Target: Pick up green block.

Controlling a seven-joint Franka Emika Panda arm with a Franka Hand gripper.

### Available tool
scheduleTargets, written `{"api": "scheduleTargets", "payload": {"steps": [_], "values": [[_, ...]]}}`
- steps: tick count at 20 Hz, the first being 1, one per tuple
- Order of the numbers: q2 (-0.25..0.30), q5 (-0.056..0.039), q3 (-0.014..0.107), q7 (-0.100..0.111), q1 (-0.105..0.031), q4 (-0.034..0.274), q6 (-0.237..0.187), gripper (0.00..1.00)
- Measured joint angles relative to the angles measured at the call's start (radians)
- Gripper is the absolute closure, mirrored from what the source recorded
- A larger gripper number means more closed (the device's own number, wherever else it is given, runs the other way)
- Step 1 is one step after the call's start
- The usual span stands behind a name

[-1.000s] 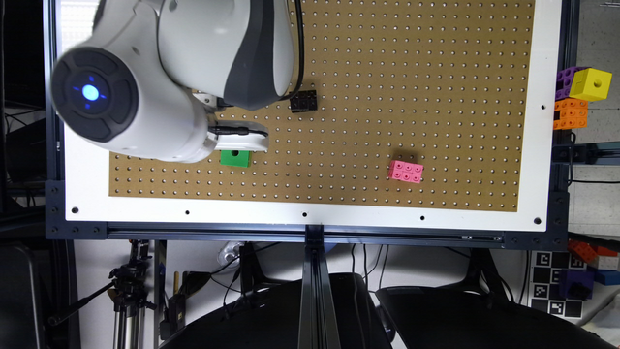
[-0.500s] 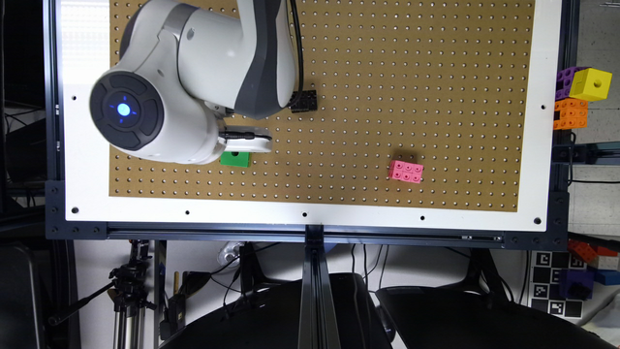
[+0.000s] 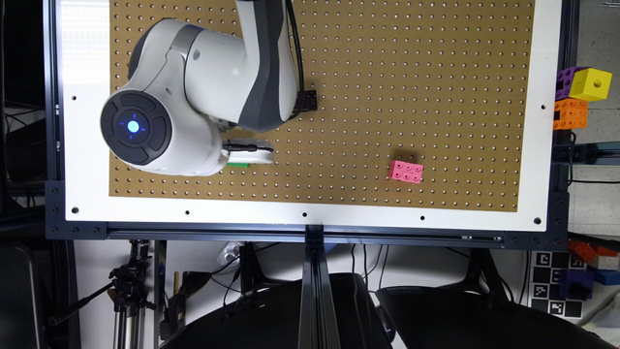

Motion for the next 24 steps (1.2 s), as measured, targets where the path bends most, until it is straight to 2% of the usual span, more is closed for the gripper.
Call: {"api": "scheduleTargets", "payload": {"steps": [5, 8, 13, 14, 24], "values": [[0.051, 0.0, 0.0, 0.0, 0.0, 0.019, 0.022, 0.0], [0.064, 0.0, 0.0, 0.0, 0.0, 0.032, 0.022, 0.0], [0.069, -0.0005, 0.0, 0.0, -0.001, 0.035, 0.023, 0.0], [0.068, -0.0005, 0.0, 0.0, -0.001, 0.035, 0.023, 1.0], [0.067, -0.0005, 0.0, 0.0, -0.001, 0.034, 0.022, 1.0]]}}
